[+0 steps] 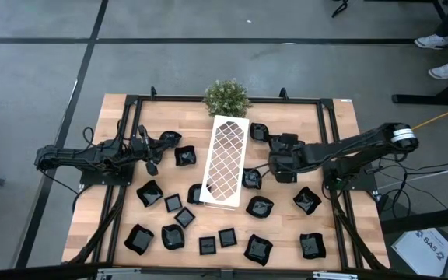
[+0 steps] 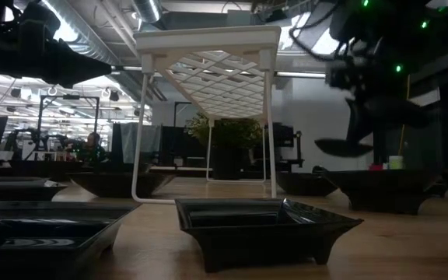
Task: Pick & Place Mini shaped plates
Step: Put the leaf shaped plate on the shelf
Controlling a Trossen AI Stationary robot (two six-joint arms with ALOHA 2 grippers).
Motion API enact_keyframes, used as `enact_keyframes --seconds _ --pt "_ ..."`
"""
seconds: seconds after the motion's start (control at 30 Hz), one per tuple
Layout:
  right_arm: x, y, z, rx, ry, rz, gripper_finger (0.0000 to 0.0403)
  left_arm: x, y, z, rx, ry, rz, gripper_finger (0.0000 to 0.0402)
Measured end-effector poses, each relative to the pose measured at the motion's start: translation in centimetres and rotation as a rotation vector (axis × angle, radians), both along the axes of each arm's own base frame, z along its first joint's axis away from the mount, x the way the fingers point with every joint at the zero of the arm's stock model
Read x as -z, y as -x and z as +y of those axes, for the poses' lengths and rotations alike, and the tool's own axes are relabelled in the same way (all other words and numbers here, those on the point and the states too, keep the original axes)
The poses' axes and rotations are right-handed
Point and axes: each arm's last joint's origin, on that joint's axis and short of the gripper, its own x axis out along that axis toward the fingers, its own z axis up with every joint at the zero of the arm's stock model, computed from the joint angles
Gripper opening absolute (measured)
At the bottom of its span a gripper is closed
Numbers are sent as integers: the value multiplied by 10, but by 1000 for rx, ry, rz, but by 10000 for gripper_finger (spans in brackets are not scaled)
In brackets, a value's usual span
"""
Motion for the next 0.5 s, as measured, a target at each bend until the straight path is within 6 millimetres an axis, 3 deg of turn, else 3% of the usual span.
enact_keyframes --seconds 0.27,0.5 --pt "-49 11 -4 24 88 -122 1 0 0 0 0 0 0 55" --pt "-88 1 -3 -77 160 -176 1 0 0 0 0 0 0 52"
